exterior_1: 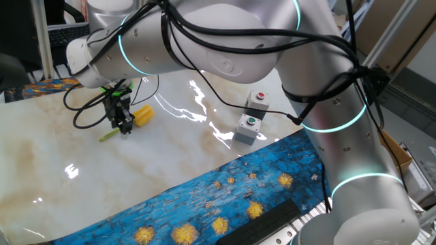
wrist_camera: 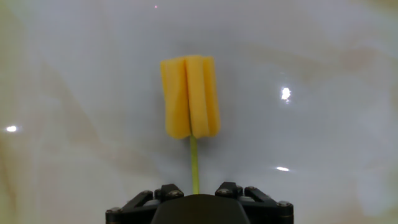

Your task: Scrub the table with a brush

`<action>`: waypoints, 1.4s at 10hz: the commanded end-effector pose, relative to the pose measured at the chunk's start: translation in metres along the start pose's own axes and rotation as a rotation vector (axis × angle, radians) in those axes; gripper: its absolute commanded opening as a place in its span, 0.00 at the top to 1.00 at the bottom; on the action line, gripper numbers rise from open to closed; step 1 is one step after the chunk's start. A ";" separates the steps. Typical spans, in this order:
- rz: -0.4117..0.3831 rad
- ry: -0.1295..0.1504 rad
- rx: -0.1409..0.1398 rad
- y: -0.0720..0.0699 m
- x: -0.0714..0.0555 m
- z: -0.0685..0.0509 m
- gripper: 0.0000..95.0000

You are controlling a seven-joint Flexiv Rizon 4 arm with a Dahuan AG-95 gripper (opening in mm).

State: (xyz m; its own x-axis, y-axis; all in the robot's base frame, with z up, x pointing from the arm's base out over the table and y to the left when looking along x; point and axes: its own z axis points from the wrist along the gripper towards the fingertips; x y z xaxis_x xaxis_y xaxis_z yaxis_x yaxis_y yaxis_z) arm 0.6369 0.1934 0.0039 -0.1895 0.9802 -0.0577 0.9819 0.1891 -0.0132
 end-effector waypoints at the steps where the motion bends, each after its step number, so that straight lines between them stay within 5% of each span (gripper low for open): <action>1: -0.003 0.001 -0.001 0.000 0.000 0.000 1.00; 9: -0.030 -0.003 -0.005 0.000 0.000 -0.001 1.00; 14: -0.085 0.038 0.016 -0.009 -0.006 -0.016 1.00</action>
State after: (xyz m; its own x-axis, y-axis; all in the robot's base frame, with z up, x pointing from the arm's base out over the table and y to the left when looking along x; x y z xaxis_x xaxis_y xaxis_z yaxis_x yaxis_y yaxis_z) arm 0.6281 0.1868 0.0216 -0.2707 0.9626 -0.0130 0.9622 0.2701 -0.0340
